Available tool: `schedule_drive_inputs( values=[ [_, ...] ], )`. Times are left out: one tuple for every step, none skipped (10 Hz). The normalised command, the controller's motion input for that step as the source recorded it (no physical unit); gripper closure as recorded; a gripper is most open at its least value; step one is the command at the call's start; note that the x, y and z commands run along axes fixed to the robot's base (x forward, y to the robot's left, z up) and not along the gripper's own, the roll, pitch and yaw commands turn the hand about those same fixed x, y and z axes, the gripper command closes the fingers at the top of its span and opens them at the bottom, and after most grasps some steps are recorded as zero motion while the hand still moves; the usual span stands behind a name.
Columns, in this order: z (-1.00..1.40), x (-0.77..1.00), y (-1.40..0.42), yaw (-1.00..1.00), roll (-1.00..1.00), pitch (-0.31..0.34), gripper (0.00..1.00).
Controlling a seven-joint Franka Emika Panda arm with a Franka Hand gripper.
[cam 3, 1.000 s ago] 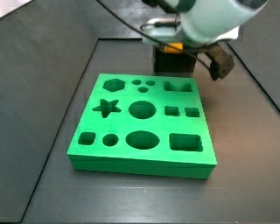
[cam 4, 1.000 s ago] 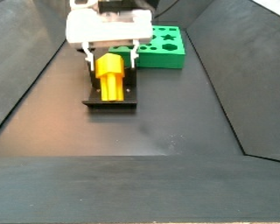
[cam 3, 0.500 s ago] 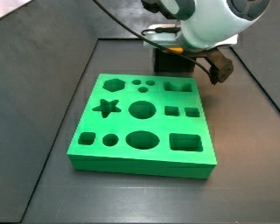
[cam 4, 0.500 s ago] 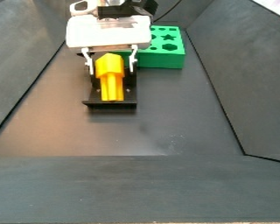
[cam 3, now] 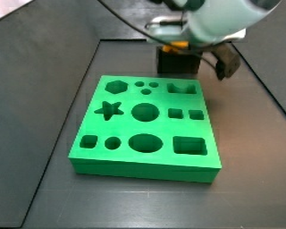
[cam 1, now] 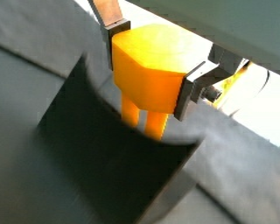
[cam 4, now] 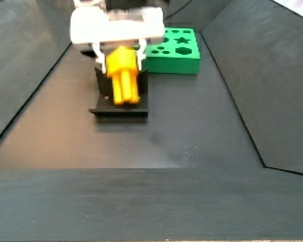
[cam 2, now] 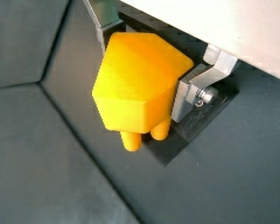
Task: Pick up the 3 prong object. Move up. Place the 3 prong object on the fixture. Regrasp the 3 prong object. Move to above the board. Insert the 3 prong object.
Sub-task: Move to above the board.
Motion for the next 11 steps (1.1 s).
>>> schedule_drive_inputs(
  values=[
    [1.00, -0.03, -0.06, 0.39, 0.14, -0.063, 1.00],
    [1.00, -0.03, -0.06, 0.31, 0.08, -0.161, 1.00],
    [1.00, -0.03, -0.06, 0.27, 0.07, -0.196, 1.00],
    [1.00, -0.03, -0.06, 0.17, 0.05, -0.238, 1.00],
    [1.00, -0.04, -0.06, 0.10, 0.04, -0.250, 1.00],
    [1.00, -0.04, -0.06, 0.02, 0.03, -0.248, 1.00],
    [1.00, -0.05, -0.06, -0.02, 0.03, -0.237, 1.00],
    [1.00, -0.05, -0.05, -0.07, 0.01, -0.214, 1.00],
    [1.00, -0.06, -0.05, -0.12, 0.00, -0.163, 1.00],
    [1.00, -0.06, -0.05, -0.16, 0.00, -0.119, 1.00],
    [1.00, -0.06, -0.04, -0.18, -0.01, -0.073, 1.00]
  ],
)
